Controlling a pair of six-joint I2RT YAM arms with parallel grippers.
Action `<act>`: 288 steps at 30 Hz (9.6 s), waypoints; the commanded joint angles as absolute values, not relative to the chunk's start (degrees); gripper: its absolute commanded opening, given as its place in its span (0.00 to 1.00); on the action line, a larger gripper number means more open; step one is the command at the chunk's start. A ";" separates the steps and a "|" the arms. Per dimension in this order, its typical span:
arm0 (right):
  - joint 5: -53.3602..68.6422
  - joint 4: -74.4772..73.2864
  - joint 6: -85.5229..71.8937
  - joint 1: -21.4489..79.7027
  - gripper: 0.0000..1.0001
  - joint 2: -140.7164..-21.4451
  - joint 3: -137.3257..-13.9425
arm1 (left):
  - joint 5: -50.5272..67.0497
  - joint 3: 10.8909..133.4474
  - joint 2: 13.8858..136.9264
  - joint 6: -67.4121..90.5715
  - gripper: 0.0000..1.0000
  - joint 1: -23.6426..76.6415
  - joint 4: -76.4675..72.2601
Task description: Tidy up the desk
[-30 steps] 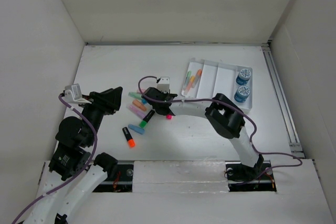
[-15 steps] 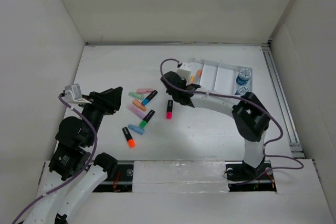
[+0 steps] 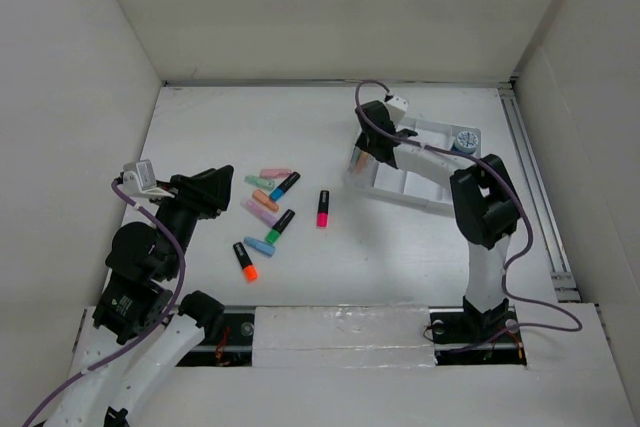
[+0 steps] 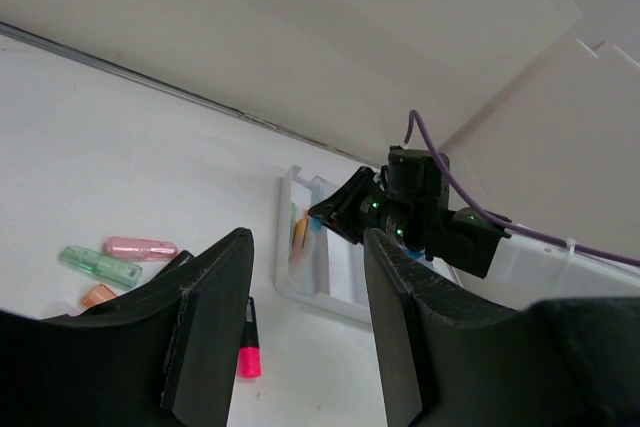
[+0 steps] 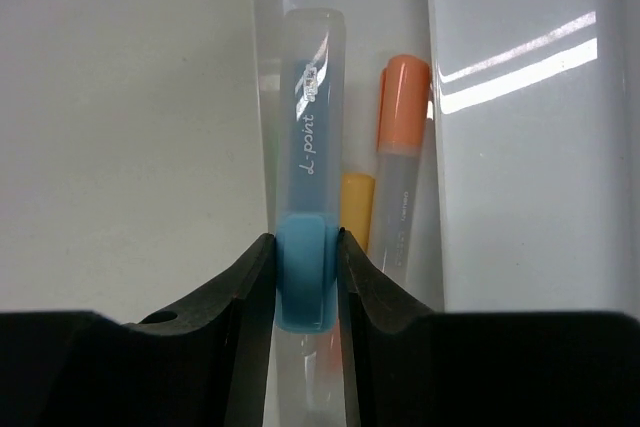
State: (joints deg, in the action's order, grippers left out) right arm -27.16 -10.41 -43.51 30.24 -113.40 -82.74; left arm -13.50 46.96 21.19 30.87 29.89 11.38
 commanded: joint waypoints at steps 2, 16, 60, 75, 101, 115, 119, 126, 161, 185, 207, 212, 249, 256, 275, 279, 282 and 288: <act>-27.95 -13.01 -42.71 29.00 0.31 -113.47 -88.68 | -13.18 46.67 21.01 30.06 0.44 30.06 8.44; -22.51 -3.02 -38.42 36.46 0.11 -102.15 -77.20 | -13.62 46.76 21.09 30.15 0.44 30.06 8.61; -20.13 -5.19 -32.43 64.16 0.24 -130.87 -94.92 | -19.25 47.55 20.57 32.43 0.47 30.06 10.98; -16.27 15.55 -40.51 59.86 0.09 -111.81 -81.31 | -19.51 47.55 20.30 32.43 0.47 30.06 11.16; -23.91 9.59 -56.60 31.29 0.41 -99.58 -58.97 | -17.32 47.11 20.13 31.55 0.47 30.06 10.02; -22.06 12.48 -47.64 50.60 0.04 -100.28 -61.87 | -18.90 47.37 19.95 31.46 0.47 30.06 10.55; -24.35 14.15 -43.35 60.80 0.17 -100.99 -62.58 | -19.33 47.55 20.13 31.64 0.46 30.06 10.72; -17.56 10.83 -41.84 71.27 0.46 -105.72 -66.70 | -22.23 48.16 20.04 32.69 0.46 30.06 11.69; -36.21 -6.86 -38.58 79.98 0.21 -124.99 -89.22 | -22.50 48.25 19.69 33.13 0.46 30.06 11.78; -31.39 8.10 -51.76 38.89 0.18 -82.00 -49.13 | -20.31 47.72 19.42 32.52 0.46 30.06 11.08; -21.71 1.76 -49.66 20.65 0.66 -92.83 -62.32 | -19.78 47.46 19.86 32.17 0.46 30.06 10.72; -18.29 5.88 -47.82 28.28 0.16 -88.95 -58.19 | -19.69 47.55 19.86 32.17 0.46 30.06 10.63; -42.28 -8.89 -49.58 54.85 0.17 -103.29 -67.95 | -19.25 47.55 19.95 32.17 0.46 30.06 10.63; -24.91 3.24 -47.02 36.32 0.19 -91.32 -58.36 | -19.60 47.64 19.77 32.17 0.46 30.06 10.90; -23.64 -4.84 -43.86 20.82 0.61 -97.58 -69.88 | -19.34 47.64 19.95 31.99 0.46 30.06 10.81; -21.02 -1.69 -44.03 26.00 0.40 -93.62 -65.06 | -19.42 47.64 19.95 31.90 0.46 30.06 10.72; -19.78 2.36 -44.30 35.02 0.05 -93.25 -62.32 | -19.42 47.64 20.13 31.99 0.46 30.06 10.72; -25.74 0.19 -46.40 54.80 0.16 -100.62 -64.85 | -19.07 47.64 20.65 31.99 0.46 30.06 10.55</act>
